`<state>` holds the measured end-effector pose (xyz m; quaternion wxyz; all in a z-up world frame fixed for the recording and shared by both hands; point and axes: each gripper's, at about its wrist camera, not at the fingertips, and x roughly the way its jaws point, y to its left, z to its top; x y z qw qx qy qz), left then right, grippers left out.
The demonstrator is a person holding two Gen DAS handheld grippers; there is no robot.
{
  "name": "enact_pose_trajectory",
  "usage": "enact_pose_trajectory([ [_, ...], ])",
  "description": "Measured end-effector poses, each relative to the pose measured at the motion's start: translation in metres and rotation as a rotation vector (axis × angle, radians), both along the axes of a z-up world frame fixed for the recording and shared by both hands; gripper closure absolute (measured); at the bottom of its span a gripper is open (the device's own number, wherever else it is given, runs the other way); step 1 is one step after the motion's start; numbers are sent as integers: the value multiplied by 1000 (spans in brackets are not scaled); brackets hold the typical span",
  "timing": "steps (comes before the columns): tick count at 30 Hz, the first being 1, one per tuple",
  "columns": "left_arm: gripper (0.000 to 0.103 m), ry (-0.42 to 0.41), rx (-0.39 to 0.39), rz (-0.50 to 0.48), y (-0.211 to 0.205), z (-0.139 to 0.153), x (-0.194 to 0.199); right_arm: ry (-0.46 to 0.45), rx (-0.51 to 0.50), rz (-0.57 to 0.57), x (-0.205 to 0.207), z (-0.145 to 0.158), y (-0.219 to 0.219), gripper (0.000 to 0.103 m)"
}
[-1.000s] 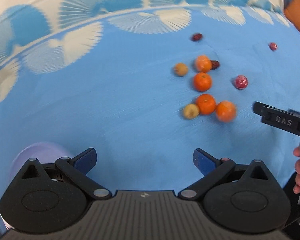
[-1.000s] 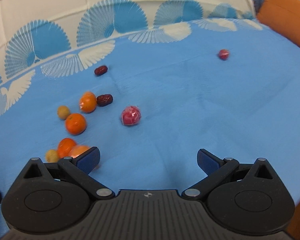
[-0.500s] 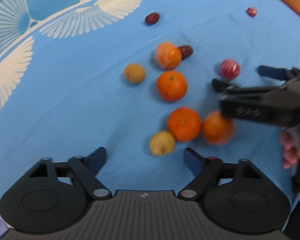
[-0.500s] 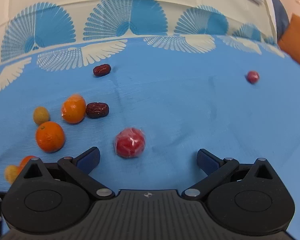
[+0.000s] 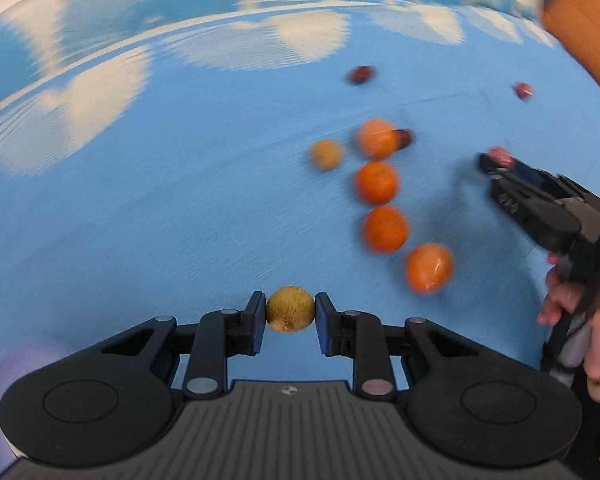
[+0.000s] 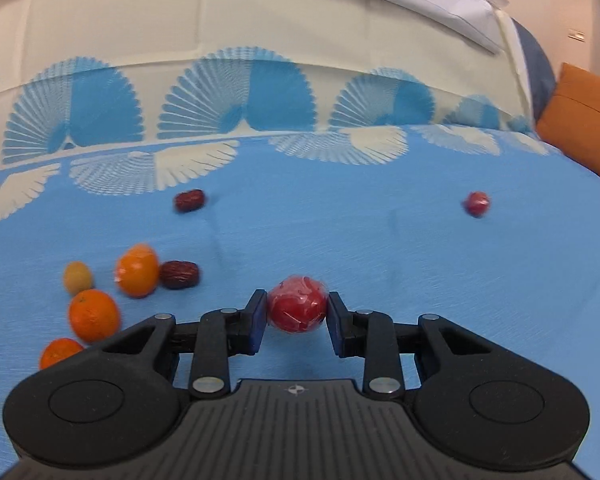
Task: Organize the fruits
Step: 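Grasp the yellow fruit with the left tool while the right tool grasps the red wrapped fruit, then carry both fruits to the plate and open both tools to release them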
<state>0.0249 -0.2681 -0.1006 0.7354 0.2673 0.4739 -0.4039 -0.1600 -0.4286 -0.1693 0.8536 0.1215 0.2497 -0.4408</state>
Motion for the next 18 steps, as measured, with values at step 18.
enact_pose_trajectory([
  [18,74,-120,17,330,265,95,-50,-96,128,558,-37,130,251,70],
])
